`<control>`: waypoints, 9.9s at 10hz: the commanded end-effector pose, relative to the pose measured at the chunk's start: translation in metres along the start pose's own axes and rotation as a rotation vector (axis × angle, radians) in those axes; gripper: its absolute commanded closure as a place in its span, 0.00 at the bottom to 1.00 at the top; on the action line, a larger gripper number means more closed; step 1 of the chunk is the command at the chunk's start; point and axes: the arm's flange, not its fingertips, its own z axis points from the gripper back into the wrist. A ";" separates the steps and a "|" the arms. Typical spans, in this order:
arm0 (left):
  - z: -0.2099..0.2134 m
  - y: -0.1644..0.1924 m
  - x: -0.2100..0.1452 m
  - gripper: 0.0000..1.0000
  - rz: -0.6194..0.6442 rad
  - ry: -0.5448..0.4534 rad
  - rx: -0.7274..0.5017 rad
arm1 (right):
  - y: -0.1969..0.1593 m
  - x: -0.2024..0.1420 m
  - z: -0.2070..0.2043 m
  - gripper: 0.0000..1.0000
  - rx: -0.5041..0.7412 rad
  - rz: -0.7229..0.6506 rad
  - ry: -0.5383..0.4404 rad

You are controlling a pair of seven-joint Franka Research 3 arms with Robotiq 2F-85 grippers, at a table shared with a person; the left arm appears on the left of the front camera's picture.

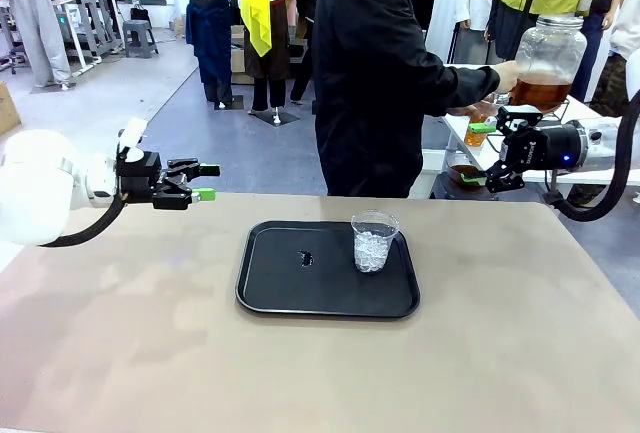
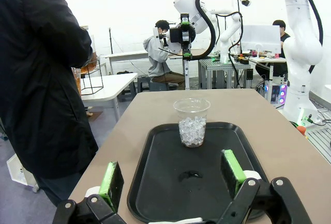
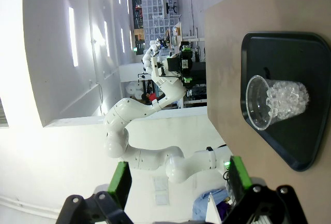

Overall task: Pour the drink into the iced cup.
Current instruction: Pick up the iced cup indicated by the human and present it to them.

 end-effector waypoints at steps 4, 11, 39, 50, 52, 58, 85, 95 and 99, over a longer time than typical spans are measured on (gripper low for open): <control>-0.001 0.002 0.002 0.00 0.005 -0.003 0.000 | 0.001 -0.001 0.000 0.00 0.000 0.002 -0.003; -0.001 0.002 0.002 0.00 0.005 -0.003 0.000 | 0.001 -0.001 0.000 0.00 0.000 0.002 -0.003; -0.001 0.002 0.002 0.00 0.005 -0.003 0.000 | 0.001 -0.001 0.000 0.00 0.000 0.002 -0.003; -0.001 0.002 0.002 0.00 0.005 -0.003 0.000 | 0.001 -0.001 0.000 0.00 0.000 0.002 -0.003; -0.001 0.002 0.002 0.00 0.005 -0.003 0.000 | 0.001 -0.001 0.000 0.00 0.000 0.002 -0.003; -0.001 0.002 0.002 0.00 0.005 -0.003 0.000 | 0.001 -0.001 0.000 0.00 0.000 0.002 -0.003; -0.001 0.002 0.002 0.00 0.005 -0.003 0.000 | 0.024 -0.010 0.000 0.00 -0.095 0.609 -0.120; -0.001 0.002 0.002 0.00 0.005 -0.003 0.000 | 0.021 0.005 -0.007 0.00 -0.114 0.908 -0.050; -0.001 0.002 0.002 0.00 0.005 -0.003 0.000 | -0.016 0.020 -0.015 0.00 -0.194 1.380 -0.058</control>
